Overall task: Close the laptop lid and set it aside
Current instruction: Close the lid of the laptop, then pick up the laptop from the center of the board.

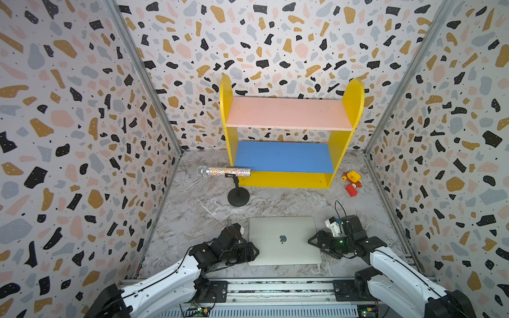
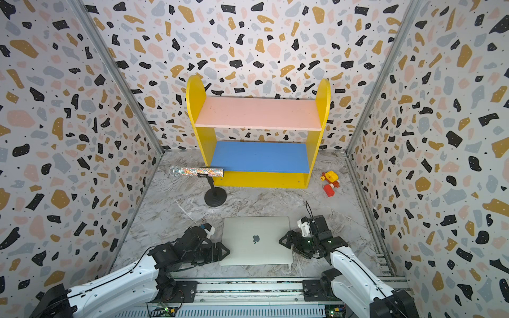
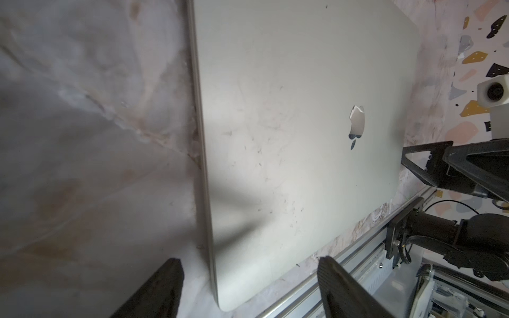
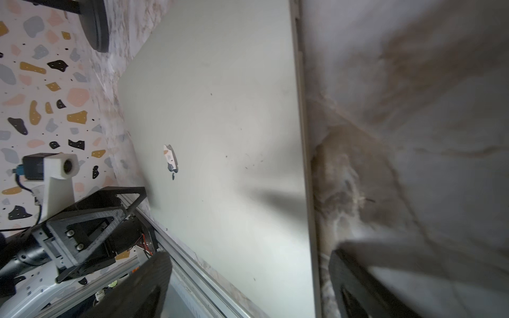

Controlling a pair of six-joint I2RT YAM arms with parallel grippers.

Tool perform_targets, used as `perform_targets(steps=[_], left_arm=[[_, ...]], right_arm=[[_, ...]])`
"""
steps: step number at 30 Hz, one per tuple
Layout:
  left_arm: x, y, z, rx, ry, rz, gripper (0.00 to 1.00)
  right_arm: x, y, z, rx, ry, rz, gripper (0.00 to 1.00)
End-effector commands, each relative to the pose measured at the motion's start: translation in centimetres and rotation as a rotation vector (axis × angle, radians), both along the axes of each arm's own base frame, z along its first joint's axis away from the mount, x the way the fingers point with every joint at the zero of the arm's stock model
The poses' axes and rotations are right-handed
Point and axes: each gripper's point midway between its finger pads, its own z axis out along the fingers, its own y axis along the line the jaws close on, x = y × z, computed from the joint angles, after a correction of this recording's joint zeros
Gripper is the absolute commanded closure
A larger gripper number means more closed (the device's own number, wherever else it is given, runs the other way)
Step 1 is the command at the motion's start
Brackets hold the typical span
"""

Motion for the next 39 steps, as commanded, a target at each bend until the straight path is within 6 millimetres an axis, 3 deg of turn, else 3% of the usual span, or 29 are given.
perform_targets(steps=[1,13,18,39], left_arm=[[0.3,-1.3,0.5,-0.089,-0.003,-0.016,0.2],[0.3,-1.0,-1.8,-0.13,0.099,0.021,0.19],[0.4,-1.1,-1.8,-0.168,0.1,0.03,0.19],[1.4,-2.2,1.6,-0.312,0.001,0.015,0.17]], right_arm=[[-0.3,0.2,-0.7,0.037,0.024,-0.007,0.06],[-0.6,-0.1,-2.5,0.046,0.056,-0.024,0.09],[-0.3,0.4,-2.3,0.09,0.053,-0.017,0.13],[2.6,2.4,3.9,0.315,-0.089,-0.046,0.42]])
